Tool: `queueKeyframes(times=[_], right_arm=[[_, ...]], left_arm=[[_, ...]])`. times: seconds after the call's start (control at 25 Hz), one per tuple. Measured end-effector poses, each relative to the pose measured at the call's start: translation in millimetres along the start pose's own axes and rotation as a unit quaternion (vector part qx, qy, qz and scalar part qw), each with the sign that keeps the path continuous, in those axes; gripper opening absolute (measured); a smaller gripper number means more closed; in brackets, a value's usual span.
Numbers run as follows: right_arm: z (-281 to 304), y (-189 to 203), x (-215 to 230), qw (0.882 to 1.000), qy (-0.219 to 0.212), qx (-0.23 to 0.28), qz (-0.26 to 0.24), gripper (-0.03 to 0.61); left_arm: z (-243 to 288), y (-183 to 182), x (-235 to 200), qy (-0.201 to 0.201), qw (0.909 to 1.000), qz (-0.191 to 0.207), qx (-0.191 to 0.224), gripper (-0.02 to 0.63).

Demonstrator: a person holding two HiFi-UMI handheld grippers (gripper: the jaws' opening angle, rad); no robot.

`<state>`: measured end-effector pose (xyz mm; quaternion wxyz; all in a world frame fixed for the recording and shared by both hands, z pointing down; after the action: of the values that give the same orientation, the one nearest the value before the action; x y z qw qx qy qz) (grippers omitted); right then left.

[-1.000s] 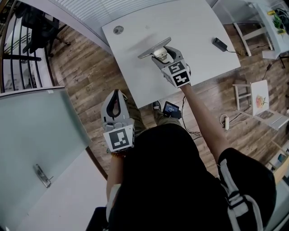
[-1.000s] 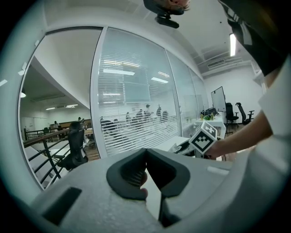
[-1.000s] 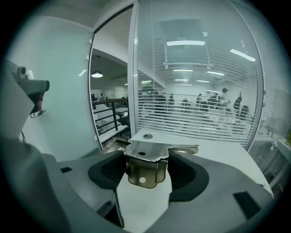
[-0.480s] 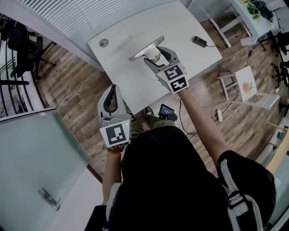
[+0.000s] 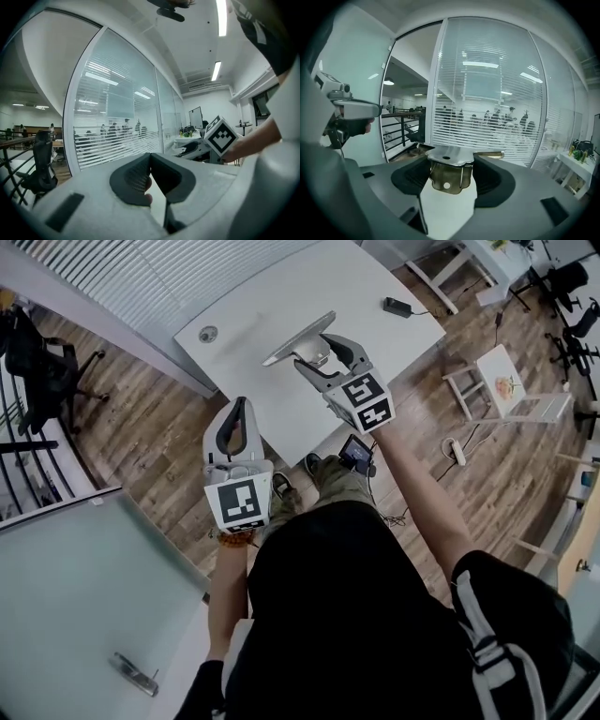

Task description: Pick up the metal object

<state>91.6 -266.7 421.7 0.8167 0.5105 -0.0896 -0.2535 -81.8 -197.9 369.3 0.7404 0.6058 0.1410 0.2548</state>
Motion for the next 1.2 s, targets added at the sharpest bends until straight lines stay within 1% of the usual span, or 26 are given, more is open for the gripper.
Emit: queueKeyframes(times=[0.36, 0.52, 0.64, 0.76, 0.88, 1.04, 1.2], right_arm=[[-27, -26, -18, 0.999, 0.026, 0.043, 0.002, 0.276], [-40, -36, -20, 0.997, 0.039, 0.063, 0.003, 0.276], [-47, -43, -23, 0.996, 0.049, 0.079, 0.003, 0.276], [-54, -51, -30, 0.993, 0.061, 0.096, -0.007, 0.276], [-59, -59, -39, 0.992, 0.062, 0.11, -0.009, 0.276], [-61, -65, -49, 0.99, 0.063, 0.122, -0.007, 0.276], [-62, -65, -56, 0.989, 0.065, 0.133, 0.009, 0.276]], left_arm=[[-4, -5, -9, 0.014, 0.9997, 0.012, 0.017, 0.015], [-5, -9, -11, 0.013, 0.9995, 0.009, 0.026, 0.015], [-6, -13, -12, 0.014, 0.9991, 0.014, 0.036, 0.015], [-8, -15, -16, 0.01, 0.9991, 0.01, 0.041, 0.015], [-10, -17, -18, 0.012, 0.9985, 0.018, 0.049, 0.015], [-11, -17, -24, 0.011, 0.9985, 0.014, 0.052, 0.015], [-14, -15, -28, 0.01, 0.9984, 0.015, 0.053, 0.015]])
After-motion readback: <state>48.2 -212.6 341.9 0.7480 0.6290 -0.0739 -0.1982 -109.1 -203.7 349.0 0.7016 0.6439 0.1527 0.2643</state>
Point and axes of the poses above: the fingertips, and each gripper's own axes: z forward along the fingers, x to its right, y out of its underside, the point moved 4 cm from there along -z, backward along the fingers, and after that the axes turned 6 degrees about -x, right-handed, at the moved point
